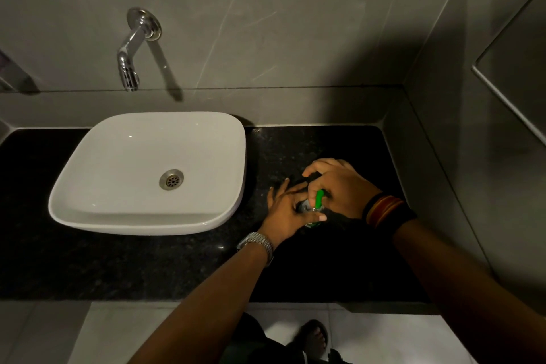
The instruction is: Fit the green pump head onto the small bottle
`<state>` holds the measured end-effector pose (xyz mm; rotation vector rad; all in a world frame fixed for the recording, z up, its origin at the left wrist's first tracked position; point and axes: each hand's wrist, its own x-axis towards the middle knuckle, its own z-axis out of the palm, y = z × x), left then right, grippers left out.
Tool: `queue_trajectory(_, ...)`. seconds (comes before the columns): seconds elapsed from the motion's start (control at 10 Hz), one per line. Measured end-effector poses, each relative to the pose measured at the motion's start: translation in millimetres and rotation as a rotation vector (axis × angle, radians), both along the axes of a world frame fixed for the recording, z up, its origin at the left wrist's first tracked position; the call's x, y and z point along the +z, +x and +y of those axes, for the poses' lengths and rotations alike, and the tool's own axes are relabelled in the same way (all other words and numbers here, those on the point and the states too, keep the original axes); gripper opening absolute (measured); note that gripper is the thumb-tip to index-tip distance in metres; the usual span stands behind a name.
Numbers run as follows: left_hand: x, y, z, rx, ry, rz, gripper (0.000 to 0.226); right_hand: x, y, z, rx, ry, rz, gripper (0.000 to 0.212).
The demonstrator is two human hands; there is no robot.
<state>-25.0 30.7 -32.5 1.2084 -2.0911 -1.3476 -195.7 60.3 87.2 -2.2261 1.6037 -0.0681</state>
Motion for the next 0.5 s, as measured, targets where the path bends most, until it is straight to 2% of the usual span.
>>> queue_trajectory(0.3, 2.5, 2.3, -1.2, -0.021, 0.009, -0.029, 0.045, 3.8, 0.2, -0.2, 0.013, 0.015, -0.038, 0.023)
queue_trajectory(0.4, 10.1, 1.0, 0.7, -0.050, -0.007, -0.082, 0.058, 12.5, -0.9, 2.6, 0.008, 0.032, -0.110, 0.033)
queue_trajectory(0.5, 14.3, 10.0, -5.6, -0.141, -0.054, -0.213, 0.109, 33.8, -15.8, 1.7, -0.073, -0.047, -0.233, 0.043)
